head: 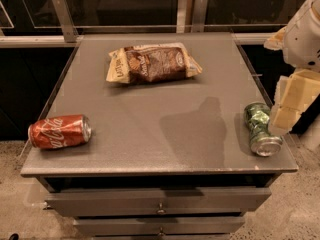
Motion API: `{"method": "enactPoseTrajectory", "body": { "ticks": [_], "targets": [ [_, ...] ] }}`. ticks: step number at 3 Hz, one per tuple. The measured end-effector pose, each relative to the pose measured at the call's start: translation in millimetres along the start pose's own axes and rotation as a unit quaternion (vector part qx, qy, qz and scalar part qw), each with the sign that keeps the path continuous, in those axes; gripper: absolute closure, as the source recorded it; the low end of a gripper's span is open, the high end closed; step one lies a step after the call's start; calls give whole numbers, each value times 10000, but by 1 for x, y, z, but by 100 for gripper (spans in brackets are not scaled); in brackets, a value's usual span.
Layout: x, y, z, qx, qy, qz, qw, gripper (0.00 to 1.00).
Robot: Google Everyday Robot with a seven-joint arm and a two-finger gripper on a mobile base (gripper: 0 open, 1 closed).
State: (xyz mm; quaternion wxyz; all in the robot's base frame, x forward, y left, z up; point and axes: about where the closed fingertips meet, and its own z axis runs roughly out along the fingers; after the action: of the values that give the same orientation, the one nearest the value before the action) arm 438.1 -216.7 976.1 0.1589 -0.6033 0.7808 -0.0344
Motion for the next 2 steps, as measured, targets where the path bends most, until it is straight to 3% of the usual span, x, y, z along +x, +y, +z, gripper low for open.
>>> {"method": "enactPoseTrajectory", "body": {
  "ticks": [2],
  "targets": [
    [3, 0, 7, 7, 36, 178, 9998, 0]
  ]
}}
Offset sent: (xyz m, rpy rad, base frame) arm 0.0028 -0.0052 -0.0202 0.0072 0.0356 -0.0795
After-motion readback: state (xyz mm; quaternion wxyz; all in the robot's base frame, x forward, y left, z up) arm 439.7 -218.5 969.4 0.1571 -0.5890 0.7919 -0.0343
